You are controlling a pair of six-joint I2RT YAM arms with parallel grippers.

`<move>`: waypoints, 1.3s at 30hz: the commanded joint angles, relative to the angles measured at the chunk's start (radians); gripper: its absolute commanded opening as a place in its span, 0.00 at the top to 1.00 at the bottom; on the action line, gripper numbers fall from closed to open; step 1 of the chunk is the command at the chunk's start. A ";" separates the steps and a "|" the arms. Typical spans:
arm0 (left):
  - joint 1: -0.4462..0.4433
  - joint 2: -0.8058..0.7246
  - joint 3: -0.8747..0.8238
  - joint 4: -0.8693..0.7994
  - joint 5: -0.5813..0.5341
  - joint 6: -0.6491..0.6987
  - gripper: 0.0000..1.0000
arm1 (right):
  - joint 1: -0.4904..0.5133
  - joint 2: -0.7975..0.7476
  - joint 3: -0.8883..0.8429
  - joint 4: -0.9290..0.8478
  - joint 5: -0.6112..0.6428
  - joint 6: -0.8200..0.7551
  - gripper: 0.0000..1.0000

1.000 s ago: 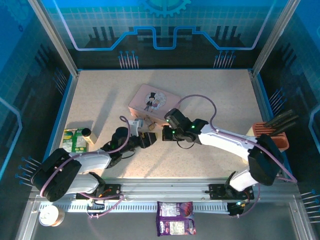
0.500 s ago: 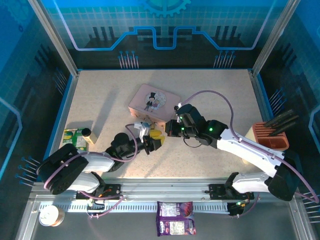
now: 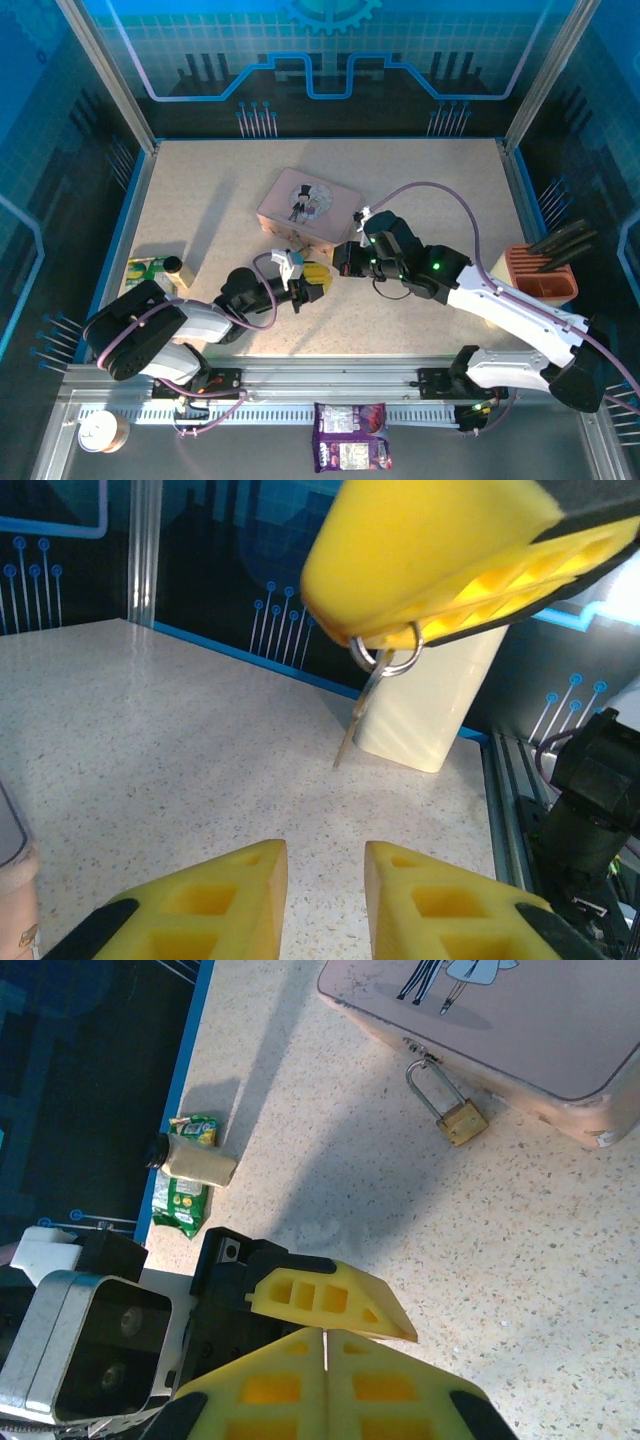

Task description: Unlock the padlock with the key

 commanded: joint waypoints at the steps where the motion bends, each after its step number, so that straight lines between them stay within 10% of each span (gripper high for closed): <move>1: -0.011 -0.009 0.028 0.049 0.049 0.034 0.74 | 0.021 -0.014 -0.018 0.002 -0.010 0.015 1.00; 32: -0.015 -0.021 0.050 0.035 0.032 0.032 1.00 | 0.034 -0.033 -0.047 0.016 0.040 0.048 1.00; 39: -0.004 -0.146 0.163 -0.442 -0.011 0.071 1.00 | -0.064 -0.097 -0.106 -0.010 0.031 -0.070 0.86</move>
